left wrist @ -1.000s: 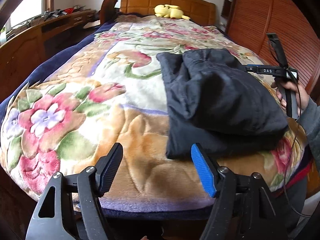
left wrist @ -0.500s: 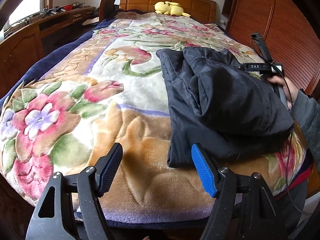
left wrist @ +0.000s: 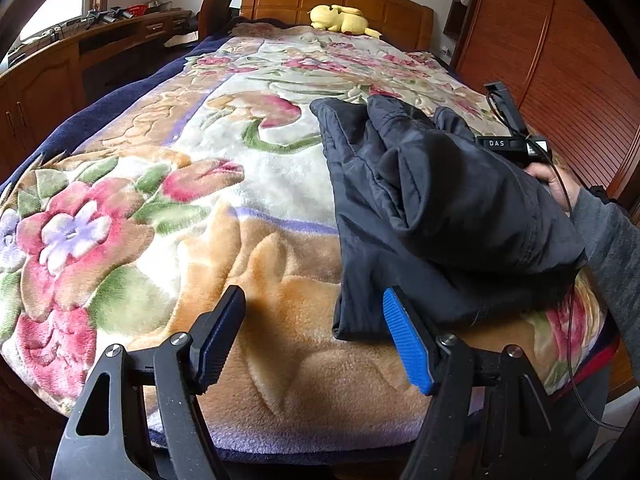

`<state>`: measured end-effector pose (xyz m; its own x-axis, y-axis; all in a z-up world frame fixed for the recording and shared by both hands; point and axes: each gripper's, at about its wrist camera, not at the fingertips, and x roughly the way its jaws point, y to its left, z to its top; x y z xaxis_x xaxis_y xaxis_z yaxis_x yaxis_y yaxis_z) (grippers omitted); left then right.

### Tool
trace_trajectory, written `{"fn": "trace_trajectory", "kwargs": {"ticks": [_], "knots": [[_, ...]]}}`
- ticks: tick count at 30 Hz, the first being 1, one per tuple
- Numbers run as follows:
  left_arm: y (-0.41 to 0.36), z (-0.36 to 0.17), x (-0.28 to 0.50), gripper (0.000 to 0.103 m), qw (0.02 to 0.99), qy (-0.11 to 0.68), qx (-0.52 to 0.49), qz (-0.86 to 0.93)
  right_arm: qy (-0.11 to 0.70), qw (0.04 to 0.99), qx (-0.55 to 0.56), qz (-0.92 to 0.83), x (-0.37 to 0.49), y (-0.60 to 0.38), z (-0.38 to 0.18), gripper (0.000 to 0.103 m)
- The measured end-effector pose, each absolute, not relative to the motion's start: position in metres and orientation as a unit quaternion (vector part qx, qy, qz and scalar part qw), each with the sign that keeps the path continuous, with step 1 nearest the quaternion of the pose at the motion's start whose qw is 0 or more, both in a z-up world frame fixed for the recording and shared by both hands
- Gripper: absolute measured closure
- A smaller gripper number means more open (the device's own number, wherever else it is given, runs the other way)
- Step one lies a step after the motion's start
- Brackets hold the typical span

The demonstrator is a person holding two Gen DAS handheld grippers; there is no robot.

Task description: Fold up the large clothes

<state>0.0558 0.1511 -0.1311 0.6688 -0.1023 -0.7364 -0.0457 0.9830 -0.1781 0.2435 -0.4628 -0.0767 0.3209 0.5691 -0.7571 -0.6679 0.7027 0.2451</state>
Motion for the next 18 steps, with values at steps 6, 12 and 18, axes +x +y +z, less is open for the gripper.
{"fn": "trace_trajectory", "kwargs": {"ticks": [6, 12, 18], "knots": [[0.150, -0.131, 0.056, 0.031, 0.910, 0.403, -0.094, -0.018, 0.443, 0.809, -0.053, 0.382, 0.246, -0.463, -0.079, 0.005], [0.147, -0.129, 0.054, 0.052, 0.913, 0.390, -0.114, -0.041, 0.443, 0.807, -0.047, 0.388, 0.242, -0.465, -0.077, 0.011], [0.138, -0.135, 0.056, 0.070, 0.909, 0.399, -0.111, -0.055, 0.452, 0.796, -0.026, 0.403, 0.241, -0.471, -0.078, 0.026]]}}
